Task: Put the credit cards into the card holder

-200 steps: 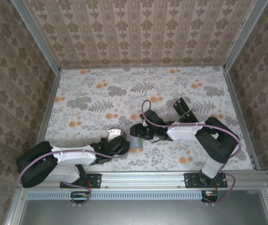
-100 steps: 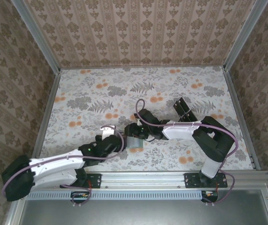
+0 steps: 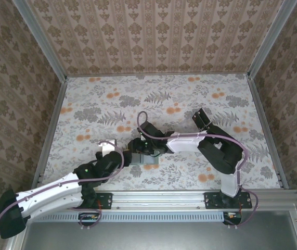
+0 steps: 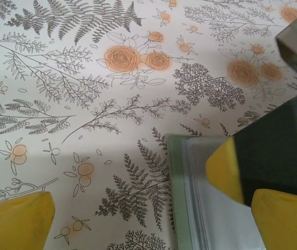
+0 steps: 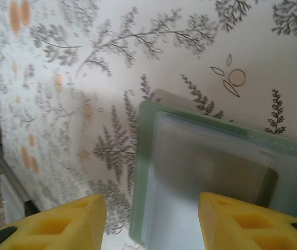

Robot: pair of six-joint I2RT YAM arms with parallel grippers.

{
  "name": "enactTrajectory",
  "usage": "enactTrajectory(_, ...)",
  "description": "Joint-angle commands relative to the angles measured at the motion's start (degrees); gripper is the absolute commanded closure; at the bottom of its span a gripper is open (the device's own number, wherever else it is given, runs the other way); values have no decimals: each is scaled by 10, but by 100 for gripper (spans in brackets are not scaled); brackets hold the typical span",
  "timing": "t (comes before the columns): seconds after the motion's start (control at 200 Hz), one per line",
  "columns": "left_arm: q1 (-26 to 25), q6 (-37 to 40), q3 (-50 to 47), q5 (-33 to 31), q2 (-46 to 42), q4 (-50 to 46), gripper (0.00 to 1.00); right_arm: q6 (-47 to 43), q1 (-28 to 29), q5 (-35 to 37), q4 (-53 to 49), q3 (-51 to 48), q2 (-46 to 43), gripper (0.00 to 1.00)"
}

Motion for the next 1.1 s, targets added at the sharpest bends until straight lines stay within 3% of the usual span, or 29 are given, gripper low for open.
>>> enactTrajectory(0.0,5,-15,-7,6,-4,-11,0,-4,6,12,-22,24,17,49)
enactTrajectory(0.265,11,-22,-1,12,-5,-27,0,-46,-6,-4,-48,29,-62,49)
enactTrajectory(0.425,29,-9,4,29,6,-8,0,-101,-39,26,-146,21,-166,49)
enactTrajectory(0.78,80,47,44,92,94,34,0,-267,-192,273,-504,-22,-349,49)
enactTrajectory(1.095,106,67,65,120,141,60,0,-315,-220,421,-596,-28,-345,52)
